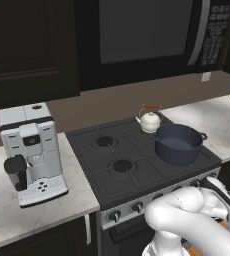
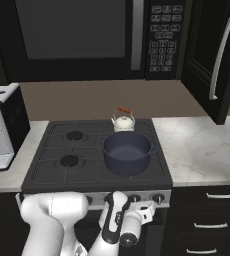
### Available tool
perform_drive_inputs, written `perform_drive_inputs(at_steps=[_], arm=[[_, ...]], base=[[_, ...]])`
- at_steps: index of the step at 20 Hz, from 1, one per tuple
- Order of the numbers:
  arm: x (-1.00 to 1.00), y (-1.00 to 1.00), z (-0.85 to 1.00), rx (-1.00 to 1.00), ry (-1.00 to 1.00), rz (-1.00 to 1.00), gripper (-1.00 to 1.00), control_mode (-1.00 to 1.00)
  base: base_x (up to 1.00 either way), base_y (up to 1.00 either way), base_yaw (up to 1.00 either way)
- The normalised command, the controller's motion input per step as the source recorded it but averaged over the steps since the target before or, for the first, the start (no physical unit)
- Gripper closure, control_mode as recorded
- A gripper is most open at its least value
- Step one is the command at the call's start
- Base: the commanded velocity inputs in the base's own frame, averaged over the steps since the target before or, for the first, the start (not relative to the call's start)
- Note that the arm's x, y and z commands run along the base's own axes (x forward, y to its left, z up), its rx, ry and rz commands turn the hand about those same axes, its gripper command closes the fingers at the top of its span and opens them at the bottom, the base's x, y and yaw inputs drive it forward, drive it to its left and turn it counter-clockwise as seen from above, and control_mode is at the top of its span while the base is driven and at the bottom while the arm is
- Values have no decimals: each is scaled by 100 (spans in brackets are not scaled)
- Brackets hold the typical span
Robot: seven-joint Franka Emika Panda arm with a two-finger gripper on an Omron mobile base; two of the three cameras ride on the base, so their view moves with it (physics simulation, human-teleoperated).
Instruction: Pick the kettle from the cabinet and place it on a stove burner. Then pick the pot from the counter and place it on another stove burner. Finally, turn both burners on.
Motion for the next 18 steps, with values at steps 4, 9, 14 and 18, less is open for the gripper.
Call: perform_drive_inputs(at_steps=[4,9,14,18], arm=[[0,0,0,0,-6,0,-100,-100],[0,0,0,0,-5,0,-100,-100],[1,0,0,0,0,0,100,-100],[1,0,-2,0,0,0,100,-100]], base=[[0,0,0],[0,0,0],[0,0,0],[0,0,0]])
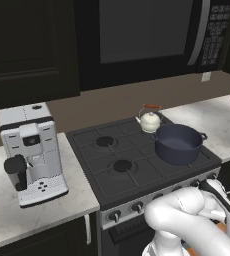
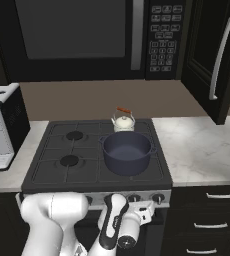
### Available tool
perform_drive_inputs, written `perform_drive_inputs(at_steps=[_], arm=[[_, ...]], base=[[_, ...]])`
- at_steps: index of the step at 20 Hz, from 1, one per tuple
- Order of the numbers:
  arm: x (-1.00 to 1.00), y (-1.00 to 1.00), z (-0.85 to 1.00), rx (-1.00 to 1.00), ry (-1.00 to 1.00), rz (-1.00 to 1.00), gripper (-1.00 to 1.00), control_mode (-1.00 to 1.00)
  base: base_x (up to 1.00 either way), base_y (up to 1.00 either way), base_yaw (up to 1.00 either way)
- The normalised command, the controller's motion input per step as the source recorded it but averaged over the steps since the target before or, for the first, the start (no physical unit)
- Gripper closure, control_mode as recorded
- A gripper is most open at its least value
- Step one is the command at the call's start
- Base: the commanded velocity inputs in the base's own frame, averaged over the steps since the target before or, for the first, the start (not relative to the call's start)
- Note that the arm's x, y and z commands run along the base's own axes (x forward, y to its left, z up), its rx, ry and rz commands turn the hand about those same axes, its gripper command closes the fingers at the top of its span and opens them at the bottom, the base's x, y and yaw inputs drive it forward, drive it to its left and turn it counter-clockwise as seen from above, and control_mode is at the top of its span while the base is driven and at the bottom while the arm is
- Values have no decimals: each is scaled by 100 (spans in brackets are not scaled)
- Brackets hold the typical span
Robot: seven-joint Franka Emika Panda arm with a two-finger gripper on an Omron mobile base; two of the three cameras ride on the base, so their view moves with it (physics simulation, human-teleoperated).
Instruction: Pick the kettle from the cabinet and place it on a stove burner. Then pick the pot from the counter and place it on another stove burner. Finally, turn both burners on.
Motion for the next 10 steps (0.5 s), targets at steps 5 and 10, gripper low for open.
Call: perform_drive_inputs(at_steps=[5,10], arm=[[0,0,0,0,0,0,100,-100],[-2,0,0,-14,-3,2,100,-100]], base=[[0,0,0],[0,0,0]])
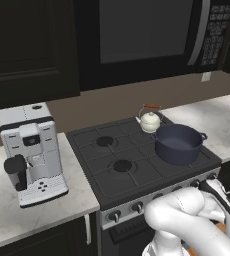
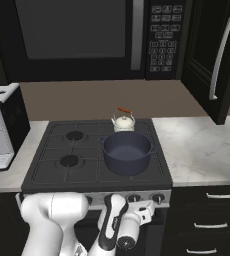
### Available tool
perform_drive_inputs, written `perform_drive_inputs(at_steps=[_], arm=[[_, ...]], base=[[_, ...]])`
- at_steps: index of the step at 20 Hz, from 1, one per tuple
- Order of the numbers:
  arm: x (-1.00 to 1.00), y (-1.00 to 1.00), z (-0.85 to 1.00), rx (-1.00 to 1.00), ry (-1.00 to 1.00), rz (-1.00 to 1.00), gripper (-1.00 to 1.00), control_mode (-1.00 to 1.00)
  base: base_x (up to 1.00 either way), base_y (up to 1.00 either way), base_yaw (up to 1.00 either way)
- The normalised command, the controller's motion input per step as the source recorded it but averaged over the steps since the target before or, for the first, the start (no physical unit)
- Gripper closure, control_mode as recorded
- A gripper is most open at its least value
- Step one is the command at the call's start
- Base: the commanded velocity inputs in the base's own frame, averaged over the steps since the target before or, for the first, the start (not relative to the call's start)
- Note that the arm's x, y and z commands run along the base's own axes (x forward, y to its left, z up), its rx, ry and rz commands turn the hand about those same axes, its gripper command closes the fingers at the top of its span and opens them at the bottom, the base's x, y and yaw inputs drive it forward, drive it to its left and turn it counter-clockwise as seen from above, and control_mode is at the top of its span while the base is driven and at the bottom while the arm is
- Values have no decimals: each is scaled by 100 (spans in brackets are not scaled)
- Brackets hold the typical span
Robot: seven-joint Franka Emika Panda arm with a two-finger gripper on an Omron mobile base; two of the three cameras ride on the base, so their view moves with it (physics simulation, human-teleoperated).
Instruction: Pick the kettle from the cabinet and place it on a stove burner. Then pick the pot from the counter and place it on another stove burner. Finally, turn both burners on.
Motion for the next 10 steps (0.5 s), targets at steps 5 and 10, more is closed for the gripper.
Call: perform_drive_inputs(at_steps=[5,10], arm=[[-4,0,1,-18,-4,3,100,-100],[-3,0,4,-16,-2,5,100,-100]], base=[[0,0,0],[0,0,0]])
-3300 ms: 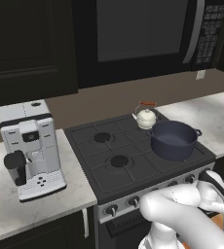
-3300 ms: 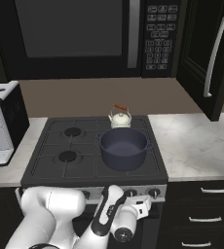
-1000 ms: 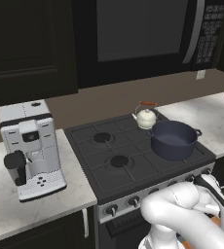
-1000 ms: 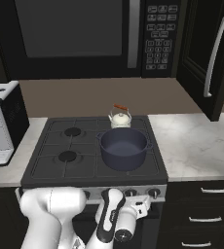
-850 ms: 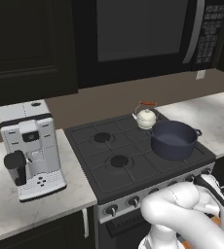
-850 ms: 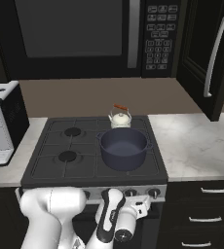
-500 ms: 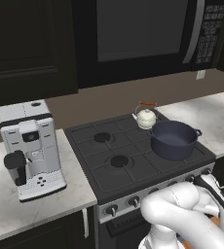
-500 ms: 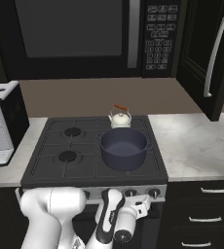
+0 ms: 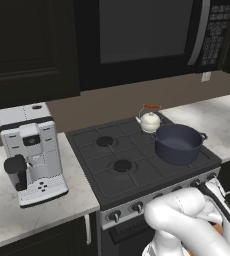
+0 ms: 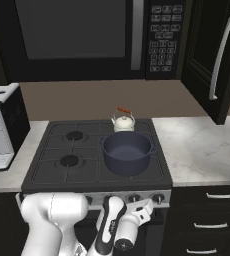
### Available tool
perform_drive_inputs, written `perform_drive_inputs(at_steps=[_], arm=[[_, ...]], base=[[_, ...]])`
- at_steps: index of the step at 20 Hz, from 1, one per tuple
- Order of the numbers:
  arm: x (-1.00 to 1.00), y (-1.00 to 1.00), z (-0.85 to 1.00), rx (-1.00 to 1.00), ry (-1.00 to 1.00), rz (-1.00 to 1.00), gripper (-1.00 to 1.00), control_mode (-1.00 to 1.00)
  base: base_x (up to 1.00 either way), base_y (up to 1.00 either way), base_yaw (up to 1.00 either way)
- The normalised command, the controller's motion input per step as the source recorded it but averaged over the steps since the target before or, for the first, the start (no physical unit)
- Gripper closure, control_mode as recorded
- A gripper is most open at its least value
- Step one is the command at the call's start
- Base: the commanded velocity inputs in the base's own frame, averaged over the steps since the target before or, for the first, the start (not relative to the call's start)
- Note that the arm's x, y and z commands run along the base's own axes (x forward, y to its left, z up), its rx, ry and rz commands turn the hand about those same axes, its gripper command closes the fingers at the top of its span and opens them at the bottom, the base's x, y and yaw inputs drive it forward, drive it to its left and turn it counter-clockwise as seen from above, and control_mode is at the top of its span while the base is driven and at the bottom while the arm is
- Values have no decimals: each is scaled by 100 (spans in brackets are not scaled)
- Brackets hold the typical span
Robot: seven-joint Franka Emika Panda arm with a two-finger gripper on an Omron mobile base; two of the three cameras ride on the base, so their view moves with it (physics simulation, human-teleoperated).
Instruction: Pick the kettle from the cabinet and place it on a stove burner. Then pick the pot from the counter and place it on another stove burner. Finally, turn both burners on.
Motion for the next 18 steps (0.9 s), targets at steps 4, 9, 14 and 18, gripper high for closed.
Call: perform_drive_inputs(at_steps=[4,9,14,18], arm=[[-3,0,11,-16,-3,6,100,-100],[-1,0,13,-17,-4,6,100,-100],[-1,0,10,-17,-4,5,100,-100],[-1,0,12,-17,-5,5,100,-100]], base=[[0,0,0],[0,0,0],[0,0,0],[0,0,0]])
